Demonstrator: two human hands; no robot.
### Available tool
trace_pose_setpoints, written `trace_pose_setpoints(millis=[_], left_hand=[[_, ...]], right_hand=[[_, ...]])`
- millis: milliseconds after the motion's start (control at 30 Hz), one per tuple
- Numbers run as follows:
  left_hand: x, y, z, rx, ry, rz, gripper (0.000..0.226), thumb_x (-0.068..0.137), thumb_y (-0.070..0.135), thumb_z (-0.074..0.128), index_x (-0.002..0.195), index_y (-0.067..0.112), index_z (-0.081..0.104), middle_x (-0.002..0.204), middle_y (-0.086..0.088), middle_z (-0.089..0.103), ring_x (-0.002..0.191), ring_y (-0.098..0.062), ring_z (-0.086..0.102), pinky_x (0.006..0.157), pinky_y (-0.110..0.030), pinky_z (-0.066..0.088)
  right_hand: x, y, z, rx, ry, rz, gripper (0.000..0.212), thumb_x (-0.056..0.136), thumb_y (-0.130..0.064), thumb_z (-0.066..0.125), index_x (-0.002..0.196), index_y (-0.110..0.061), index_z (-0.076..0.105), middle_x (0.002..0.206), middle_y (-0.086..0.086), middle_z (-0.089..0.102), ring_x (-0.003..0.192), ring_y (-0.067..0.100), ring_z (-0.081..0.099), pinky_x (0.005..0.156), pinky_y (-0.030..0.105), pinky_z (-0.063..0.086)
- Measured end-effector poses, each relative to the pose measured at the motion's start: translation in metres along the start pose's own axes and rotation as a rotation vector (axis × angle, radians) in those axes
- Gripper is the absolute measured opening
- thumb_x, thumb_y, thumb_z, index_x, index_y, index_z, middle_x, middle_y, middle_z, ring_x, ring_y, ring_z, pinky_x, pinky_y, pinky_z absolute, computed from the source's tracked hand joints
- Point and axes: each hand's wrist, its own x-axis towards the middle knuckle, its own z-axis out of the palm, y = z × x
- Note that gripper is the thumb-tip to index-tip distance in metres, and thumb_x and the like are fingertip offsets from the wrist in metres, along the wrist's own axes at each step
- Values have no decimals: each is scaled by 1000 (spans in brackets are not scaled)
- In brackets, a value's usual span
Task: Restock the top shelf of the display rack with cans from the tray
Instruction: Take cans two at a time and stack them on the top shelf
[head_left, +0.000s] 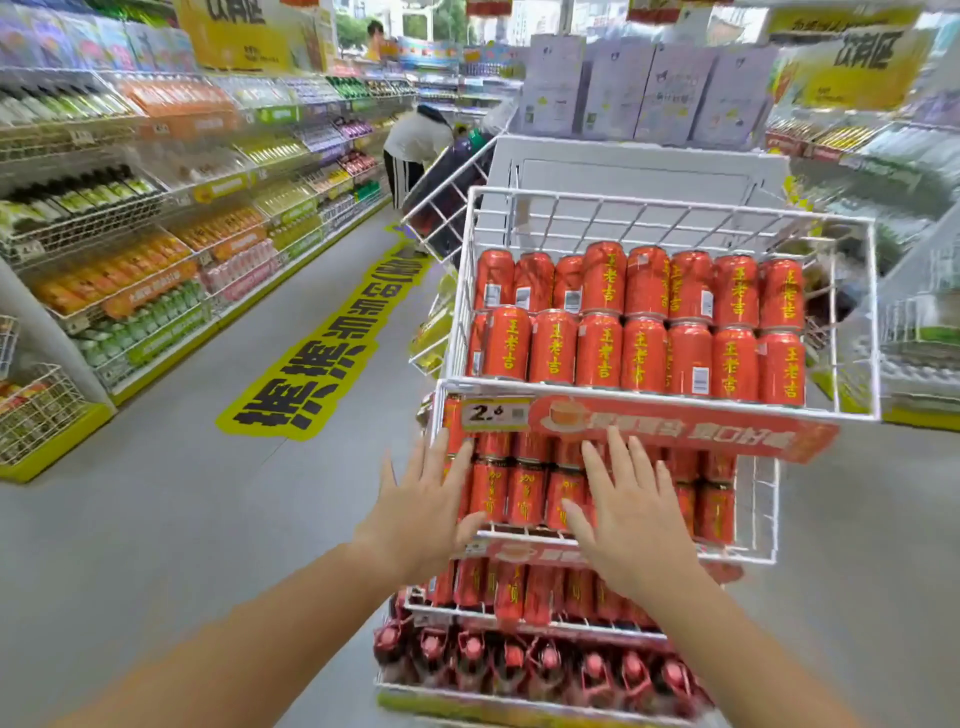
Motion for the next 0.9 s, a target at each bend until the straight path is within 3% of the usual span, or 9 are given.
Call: trace_pose_setpoints(millis=[100, 167, 267, 433, 533, 633, 700, 800, 900], left_hand=[[-22, 2, 39, 43, -109, 23, 96, 80, 69, -6, 161, 17, -5, 169, -16, 0, 155, -39, 6, 117, -66, 18], [-33, 6, 65, 48, -164, 39, 95, 83, 67, 0, 162, 16, 4, 168, -18, 9, 154, -41, 14, 116, -67, 22], [-50, 10, 119, 28, -200, 32, 88, 88, 65, 22, 156, 12, 35, 159, -21, 38, 142, -43, 41, 104, -70, 40], [-61, 5, 218, 41, -246, -5, 89, 88, 66, 7, 162, 16, 10, 168, -16, 16, 152, -39, 22, 115, -64, 25], [-68, 0, 300, 28, -334, -23, 84, 98, 63, 29, 162, 16, 2, 169, -15, 9, 154, -38, 14, 119, -61, 19], [-81, -9, 388, 50, -420, -33, 85, 98, 61, 35, 162, 15, 1, 169, -16, 10, 154, -37, 13, 119, -60, 19], [-90, -13, 443, 53, -497, -25, 84, 95, 61, 34, 161, 11, 16, 165, -19, 25, 150, -39, 27, 115, -63, 29], [-103, -22, 527, 29, -620, -22, 86, 82, 62, 36, 145, 4, 51, 142, -24, 57, 126, -43, 58, 93, -65, 52], [-116, -32, 610, 37, -648, 16, 84, 77, 62, 42, 135, 3, 59, 129, -23, 66, 114, -44, 66, 82, -62, 57]], right_hand=[[-39, -11, 46, -1, -28, -1, 75, 94, -59, 31, 153, -15, 42, 163, 19, 32, 148, 40, 33, 115, 59, 32], [-61, -18, 79, -1, -91, -13, 75, 94, -58, 33, 153, -14, 43, 161, 20, 33, 147, 41, 34, 114, 60, 35], [-87, -24, 132, 24, -184, -15, 74, 92, -55, 35, 150, -11, 47, 159, 22, 38, 143, 42, 40, 110, 61, 39], [-113, -27, 241, 26, -336, -57, 76, 91, -57, 30, 150, -11, 46, 157, 23, 40, 142, 43, 42, 110, 59, 40], [-129, -28, 318, 47, -414, -81, 77, 91, -55, 27, 153, -12, 40, 160, 21, 35, 146, 41, 35, 114, 57, 36], [-147, -31, 400, 77, -482, -87, 74, 93, -53, 29, 152, -11, 42, 159, 21, 37, 146, 41, 36, 115, 56, 37], [-160, -34, 453, 87, -530, -108, 74, 93, -52, 29, 149, -8, 46, 156, 23, 41, 142, 43, 41, 111, 57, 41], [-178, -40, 530, 76, -600, -133, 75, 92, -51, 28, 152, -8, 40, 159, 23, 36, 146, 42, 36, 115, 56, 37], [-200, -44, 609, 65, -649, -140, 78, 91, -53, 21, 151, -8, 42, 157, 23, 39, 144, 42, 39, 113, 55, 39]])
